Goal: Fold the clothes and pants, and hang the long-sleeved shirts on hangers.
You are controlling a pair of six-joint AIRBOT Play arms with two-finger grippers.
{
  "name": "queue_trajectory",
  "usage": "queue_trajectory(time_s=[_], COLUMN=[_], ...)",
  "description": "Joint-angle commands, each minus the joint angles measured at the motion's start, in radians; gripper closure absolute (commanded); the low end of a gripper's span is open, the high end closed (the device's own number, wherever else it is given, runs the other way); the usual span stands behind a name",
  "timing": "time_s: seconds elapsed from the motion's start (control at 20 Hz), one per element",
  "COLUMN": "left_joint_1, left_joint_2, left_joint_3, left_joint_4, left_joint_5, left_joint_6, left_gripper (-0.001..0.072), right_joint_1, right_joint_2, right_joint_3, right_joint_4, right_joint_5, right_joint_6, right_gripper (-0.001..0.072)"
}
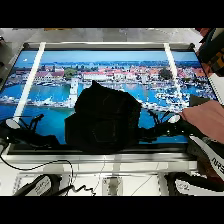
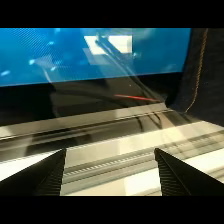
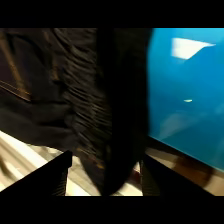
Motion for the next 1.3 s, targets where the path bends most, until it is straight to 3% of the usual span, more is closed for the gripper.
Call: queue_trajectory(time_s=[0.0,0.05,0.1,0.15,0.2,0.45,0.75,0.9,0.95,1.05,1.1,1.25], left_joint_1=[-0.003,-0.010,-0.019,-0.029,-0.036,-0.043,-0.185,-0.279,-0.308,-0.353,-0.363,-0.340], left_joint_2=[0.000,0.000,0.000,0.000,0.000,-0.001,-0.001,-0.001,-0.001,-0.001,-0.001,0.000], left_joint_3=[-0.036,-0.036,-0.036,-0.035,-0.035,-0.037,-0.079,-0.079,-0.077,-0.055,-0.029,0.102], left_joint_4=[-0.070,-0.095,-0.118,-0.139,-0.148,-0.145,-0.183,-0.364,-0.417,-0.467,-0.466,-0.458], left_joint_5=[0.053,0.070,0.085,0.093,0.093,0.089,0.236,0.338,0.346,0.347,0.346,0.346], left_joint_6=[0.016,0.016,0.016,0.016,0.016,0.010,0.177,0.264,0.283,0.301,0.303,0.256], left_gripper=[0.0090,0.0090,0.0090,0.0090,0.0090,0.0090,0.0100,0.0168,0.0276,0.0655,0.0701,0.0701], right_joint_1=[0.045,0.065,0.086,0.100,0.109,0.113,0.113,0.113,0.113,0.113,0.113,0.113], right_joint_2=[-0.041,-0.041,-0.041,-0.040,-0.038,-0.036,-0.036,-0.036,-0.036,-0.036,-0.036,-0.026], right_joint_3=[0.007,0.011,0.018,0.029,0.047,0.159,0.169,0.169,0.169,0.169,0.172,0.197], right_joint_4=[0.042,0.042,0.042,0.040,0.040,0.049,0.106,0.113,0.114,0.119,0.121,0.121], right_joint_5=[-0.040,-0.070,-0.112,-0.148,-0.172,-0.156,-0.166,-0.167,-0.167,-0.166,-0.163,-0.127], right_joint_6=[-0.001,0.000,-0.001,-0.001,-0.002,0.000,0.000,0.000,0.000,0.000,0.000,0.000], right_gripper=[0.0224,0.0236,0.0321,0.0524,0.0669,0.0678,0.0677,0.0677,0.0677,0.0677,0.0677,0.0678])
